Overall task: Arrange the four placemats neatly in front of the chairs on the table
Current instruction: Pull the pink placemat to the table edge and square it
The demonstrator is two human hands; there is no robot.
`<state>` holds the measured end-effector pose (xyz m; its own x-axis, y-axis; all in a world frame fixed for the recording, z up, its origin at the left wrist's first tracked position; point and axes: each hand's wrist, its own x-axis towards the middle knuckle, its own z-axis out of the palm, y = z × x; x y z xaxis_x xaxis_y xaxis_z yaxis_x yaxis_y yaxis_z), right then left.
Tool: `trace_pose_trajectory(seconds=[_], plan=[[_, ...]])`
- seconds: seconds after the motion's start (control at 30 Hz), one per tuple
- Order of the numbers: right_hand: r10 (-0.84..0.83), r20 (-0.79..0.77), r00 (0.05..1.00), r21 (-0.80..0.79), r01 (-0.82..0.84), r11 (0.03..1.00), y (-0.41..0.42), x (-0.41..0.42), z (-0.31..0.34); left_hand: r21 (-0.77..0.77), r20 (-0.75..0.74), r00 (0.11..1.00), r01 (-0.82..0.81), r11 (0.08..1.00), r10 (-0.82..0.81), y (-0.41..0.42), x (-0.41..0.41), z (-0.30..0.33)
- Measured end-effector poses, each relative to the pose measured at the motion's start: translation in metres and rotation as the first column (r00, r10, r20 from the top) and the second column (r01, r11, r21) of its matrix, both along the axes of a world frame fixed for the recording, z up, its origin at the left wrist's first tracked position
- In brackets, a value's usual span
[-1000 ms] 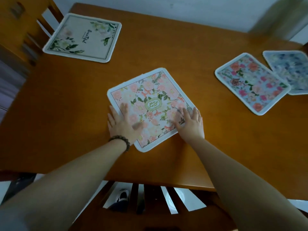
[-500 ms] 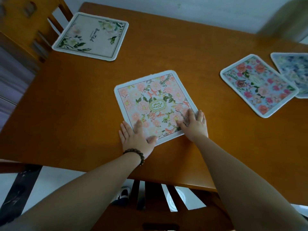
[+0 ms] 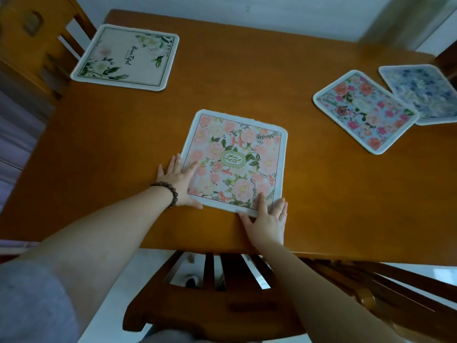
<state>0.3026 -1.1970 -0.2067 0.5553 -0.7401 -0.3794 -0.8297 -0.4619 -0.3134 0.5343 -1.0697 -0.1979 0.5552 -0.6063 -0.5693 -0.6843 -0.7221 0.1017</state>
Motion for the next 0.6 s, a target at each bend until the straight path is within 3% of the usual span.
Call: trace_pose_trajectory(seconds=[0.2, 0.37, 0.6], plan=[[-0.028, 0.025, 0.999, 0.028, 0.027, 0.999, 0.028, -0.005, 0.009, -0.039, 0.057, 0.997, -0.042, 0.998, 0.044, 0.010, 0.006, 0.000], [-0.083, 0.029, 0.996, -0.019, 0.083, 0.996, 0.002, 0.007, 0.014, -0.098, 0.101, 0.985, -0.129, 0.987, 0.139, 0.016, -0.010, 0.003], [0.177, 0.002, 0.984, -0.130, -0.175, 0.976, -0.098, 0.052, 0.014, -0.138, 0.092, 0.897, -0.419, 0.897, 0.433, 0.009, -0.082, 0.003]])
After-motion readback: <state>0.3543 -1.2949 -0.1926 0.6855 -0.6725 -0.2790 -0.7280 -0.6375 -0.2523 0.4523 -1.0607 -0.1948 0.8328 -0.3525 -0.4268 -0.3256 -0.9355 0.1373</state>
